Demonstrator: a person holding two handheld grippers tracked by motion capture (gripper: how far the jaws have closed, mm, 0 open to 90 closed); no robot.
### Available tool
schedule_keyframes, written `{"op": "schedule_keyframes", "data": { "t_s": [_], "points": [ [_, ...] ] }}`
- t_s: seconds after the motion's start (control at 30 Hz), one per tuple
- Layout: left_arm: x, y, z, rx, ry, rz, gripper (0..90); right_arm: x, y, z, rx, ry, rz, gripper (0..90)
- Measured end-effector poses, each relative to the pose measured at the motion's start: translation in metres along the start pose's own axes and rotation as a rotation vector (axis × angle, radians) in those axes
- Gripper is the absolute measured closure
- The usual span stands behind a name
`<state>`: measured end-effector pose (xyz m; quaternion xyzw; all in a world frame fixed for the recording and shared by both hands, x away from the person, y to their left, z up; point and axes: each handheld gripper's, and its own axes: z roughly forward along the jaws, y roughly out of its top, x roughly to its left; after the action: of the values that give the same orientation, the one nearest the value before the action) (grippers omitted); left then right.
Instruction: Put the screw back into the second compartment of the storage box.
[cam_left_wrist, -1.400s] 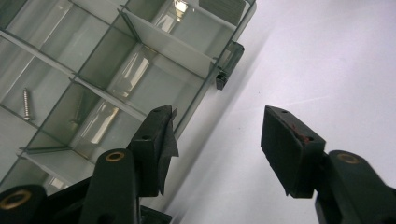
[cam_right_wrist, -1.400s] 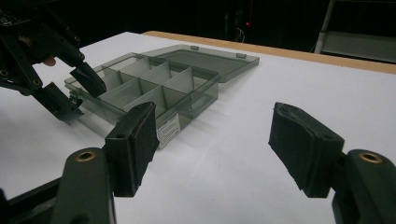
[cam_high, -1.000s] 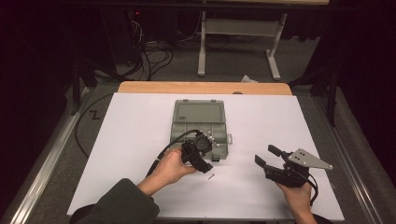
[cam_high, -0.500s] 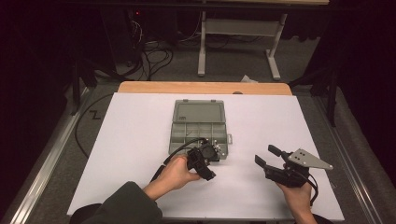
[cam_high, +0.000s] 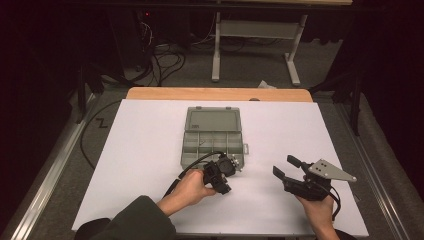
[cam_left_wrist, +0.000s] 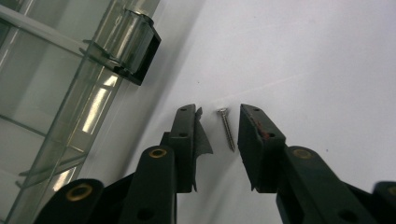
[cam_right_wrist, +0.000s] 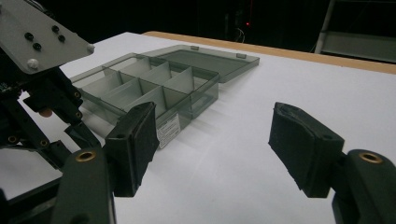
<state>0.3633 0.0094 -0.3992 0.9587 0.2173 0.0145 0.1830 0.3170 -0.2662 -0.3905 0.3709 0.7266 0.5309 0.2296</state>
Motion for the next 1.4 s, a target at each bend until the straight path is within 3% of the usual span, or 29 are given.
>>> {"op": "schedule_keyframes", "data": {
  "t_s": [0.17, 0.53, 0.93, 1.4],
  "points": [
    [-0.003, 0.000, 0.001, 0.010, 0.031, 0.029, 74.3, 0.000, 0.000, 0.000, 0.001, 0.000, 0.000, 33.8],
    [-0.006, 0.000, 0.001, 0.020, 0.033, 0.057, 86.6, 0.000, 0.000, 0.000, 0.004, 0.001, 0.000, 33.8],
    [-0.005, 0.000, 0.000, 0.018, 0.031, 0.068, 87.1, 0.000, 0.000, 0.000, -0.001, -0.002, -0.001, 33.8],
    [0.000, -0.005, -0.014, -0.016, 0.013, 0.041, 87.2, 0.000, 0.000, 0.000, 0.001, 0.001, -0.001, 33.8]
  ]
}}
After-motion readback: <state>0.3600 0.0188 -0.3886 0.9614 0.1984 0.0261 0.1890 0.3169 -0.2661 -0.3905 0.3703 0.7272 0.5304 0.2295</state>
